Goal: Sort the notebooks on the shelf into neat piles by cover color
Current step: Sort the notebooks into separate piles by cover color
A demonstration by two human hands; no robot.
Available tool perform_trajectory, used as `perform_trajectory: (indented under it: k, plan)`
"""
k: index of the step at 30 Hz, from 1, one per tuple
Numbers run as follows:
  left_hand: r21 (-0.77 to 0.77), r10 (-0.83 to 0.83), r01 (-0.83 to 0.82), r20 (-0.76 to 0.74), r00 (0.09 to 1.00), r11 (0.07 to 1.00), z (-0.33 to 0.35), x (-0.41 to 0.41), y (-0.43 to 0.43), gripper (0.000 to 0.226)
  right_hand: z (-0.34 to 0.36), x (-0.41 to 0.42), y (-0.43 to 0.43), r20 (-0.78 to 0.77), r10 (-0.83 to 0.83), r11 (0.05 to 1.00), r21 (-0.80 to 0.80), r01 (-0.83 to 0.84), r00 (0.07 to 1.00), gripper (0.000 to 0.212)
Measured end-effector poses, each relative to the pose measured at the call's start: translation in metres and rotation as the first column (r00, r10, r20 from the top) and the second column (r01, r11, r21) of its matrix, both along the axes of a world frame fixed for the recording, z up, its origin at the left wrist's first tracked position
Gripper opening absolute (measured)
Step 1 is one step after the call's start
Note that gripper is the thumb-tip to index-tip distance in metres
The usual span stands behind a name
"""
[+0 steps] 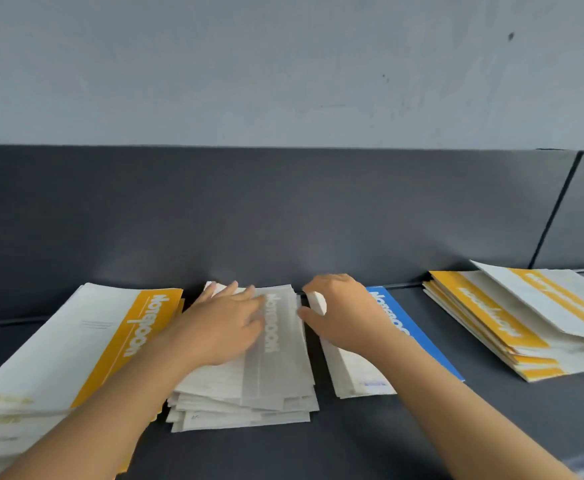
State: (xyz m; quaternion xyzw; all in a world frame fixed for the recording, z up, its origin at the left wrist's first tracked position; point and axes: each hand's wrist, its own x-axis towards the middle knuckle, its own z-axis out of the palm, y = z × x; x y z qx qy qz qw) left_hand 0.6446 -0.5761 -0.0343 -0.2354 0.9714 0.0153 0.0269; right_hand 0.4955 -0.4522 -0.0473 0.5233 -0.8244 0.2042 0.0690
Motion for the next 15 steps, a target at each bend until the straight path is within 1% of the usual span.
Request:
perform_trajectory:
  k: [2,5,7,10,12,13,15]
  plan:
    - [-0.029,0.008,-0.009,-0.052,0.999,1.000,0.007,-0.025,0.026,0.059,0.011,-0.022,0.025,-0.064,-0.020,0.999,0.028,0.021,0.998,0.047]
    - [-0.074,-0.016,0.008,-0.112,0.994,0.997,0.017,-0.078,0.077,0.070,0.019,-0.071,0.076,-0.102,-0.089,0.990,0.096,0.099,0.991,0.057]
    - [-0.090,-0.048,0.037,-0.127,0.991,0.995,0.018,-0.122,0.118,0.073,0.018,-0.113,0.118,-0.117,-0.152,0.980,0.110,0.165,0.981,0.058]
    - [-0.056,-0.078,0.071,-0.139,0.987,0.996,0.014,-0.188,0.177,0.077,0.011,-0.181,0.183,-0.131,-0.270,0.942,0.167,0.290,0.954,0.055]
    - [0.005,-0.052,0.054,-0.171,0.984,0.999,0.009,-0.230,0.210,0.072,0.008,-0.222,0.222,-0.130,-0.341,0.902,0.232,0.363,0.931,0.053]
    - [0.068,-0.018,0.032,-0.190,0.982,0.997,0.007,-0.248,0.224,0.068,0.006,-0.239,0.239,-0.121,-0.356,0.886,0.272,0.376,0.927,0.050]
    - [0.276,0.080,-0.008,-0.249,0.965,0.961,0.005,-0.278,0.245,0.062,0.002,-0.262,0.262,-0.065,-0.331,0.868,0.370,0.331,0.941,0.044]
